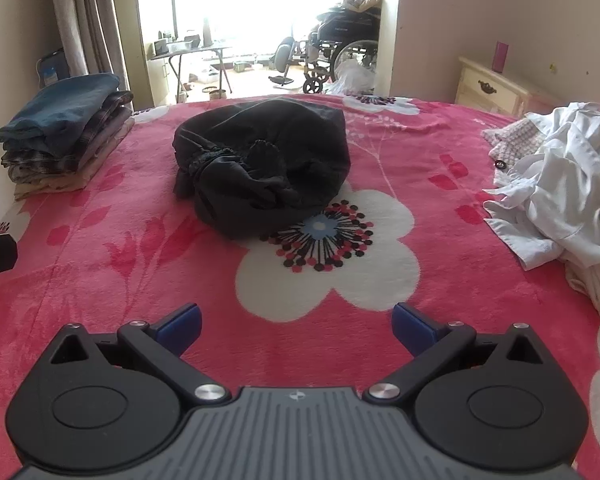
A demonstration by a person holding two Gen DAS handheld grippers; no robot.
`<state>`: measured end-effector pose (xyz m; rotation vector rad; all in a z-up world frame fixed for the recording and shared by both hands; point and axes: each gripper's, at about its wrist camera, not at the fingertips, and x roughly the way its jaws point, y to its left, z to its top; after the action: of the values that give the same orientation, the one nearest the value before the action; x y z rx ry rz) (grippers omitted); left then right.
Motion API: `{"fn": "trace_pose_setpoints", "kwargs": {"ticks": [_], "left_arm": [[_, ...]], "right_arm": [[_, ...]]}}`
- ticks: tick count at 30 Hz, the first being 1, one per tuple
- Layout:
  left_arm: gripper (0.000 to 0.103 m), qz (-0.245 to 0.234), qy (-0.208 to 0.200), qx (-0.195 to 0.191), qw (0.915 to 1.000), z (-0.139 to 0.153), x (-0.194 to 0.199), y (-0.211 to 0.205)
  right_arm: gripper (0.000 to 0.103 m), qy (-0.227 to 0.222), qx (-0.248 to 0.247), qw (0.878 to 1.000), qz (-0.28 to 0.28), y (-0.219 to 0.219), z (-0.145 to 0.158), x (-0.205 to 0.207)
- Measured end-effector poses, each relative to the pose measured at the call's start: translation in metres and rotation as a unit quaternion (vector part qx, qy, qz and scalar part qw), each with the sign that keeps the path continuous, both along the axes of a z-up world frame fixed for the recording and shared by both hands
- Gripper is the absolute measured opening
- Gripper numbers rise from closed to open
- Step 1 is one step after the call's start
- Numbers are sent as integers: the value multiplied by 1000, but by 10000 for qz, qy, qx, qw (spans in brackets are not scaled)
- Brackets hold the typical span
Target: Fold clothes
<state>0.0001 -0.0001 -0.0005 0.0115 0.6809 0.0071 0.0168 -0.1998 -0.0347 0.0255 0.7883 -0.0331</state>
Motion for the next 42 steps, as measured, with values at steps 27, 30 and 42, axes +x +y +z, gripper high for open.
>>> {"fn": "trace_pose_setpoints", "kwargs": {"ticks": [27, 30, 42], "left_arm": [[103, 182, 170, -221, 9994, -13, -9, 14], [103, 144, 149, -244, 9995, -12, -10, 13], [103, 193, 174, -92, 9996, -14, -9, 9]], "right_arm": [[103, -73, -61, 9999, 66, 8, 3, -2], [103, -68, -69, 9999, 36, 7, 3, -2], [103, 66, -41, 9998, -209, 0, 2, 1]]}}
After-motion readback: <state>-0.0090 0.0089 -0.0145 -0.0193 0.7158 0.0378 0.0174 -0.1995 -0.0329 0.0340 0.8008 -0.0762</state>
